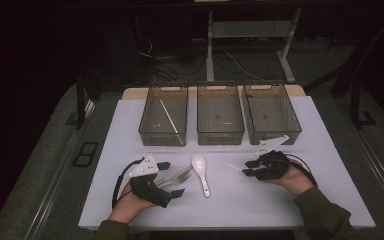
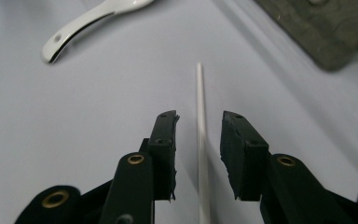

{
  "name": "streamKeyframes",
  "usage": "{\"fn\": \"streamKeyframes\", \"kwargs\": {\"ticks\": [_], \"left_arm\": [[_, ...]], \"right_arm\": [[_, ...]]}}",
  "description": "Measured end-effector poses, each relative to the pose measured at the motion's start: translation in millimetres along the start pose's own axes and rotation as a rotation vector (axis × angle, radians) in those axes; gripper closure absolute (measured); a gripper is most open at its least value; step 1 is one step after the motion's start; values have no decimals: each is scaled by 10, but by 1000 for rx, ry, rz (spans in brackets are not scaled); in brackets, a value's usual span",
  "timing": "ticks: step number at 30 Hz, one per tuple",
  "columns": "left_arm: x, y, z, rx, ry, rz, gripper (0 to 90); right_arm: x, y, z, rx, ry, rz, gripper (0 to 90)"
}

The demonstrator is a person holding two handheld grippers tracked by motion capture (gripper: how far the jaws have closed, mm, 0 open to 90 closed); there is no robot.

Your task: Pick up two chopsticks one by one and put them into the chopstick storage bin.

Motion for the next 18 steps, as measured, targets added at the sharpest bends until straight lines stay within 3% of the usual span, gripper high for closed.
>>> {"fn": "streamKeyframes", "kwargs": {"ticks": [11,18], "left_arm": [[-2,-2,-1,7,0,5,0],[-7,1,6,4,1,0,0]], "right_arm": [[17,-474,-394,20,-54,33,644],[-35,-667,-418,56,-74,50,737]]}}
Point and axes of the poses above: each handheld gripper's, and its own axes: z roughly forward along the jaws, y roughly out of its top, x roughly to its left, the point moved 4 cm from there along z, roughly forward along the jaws, and after that the axes turned 2 degrees about z, right-handed, at the moved point
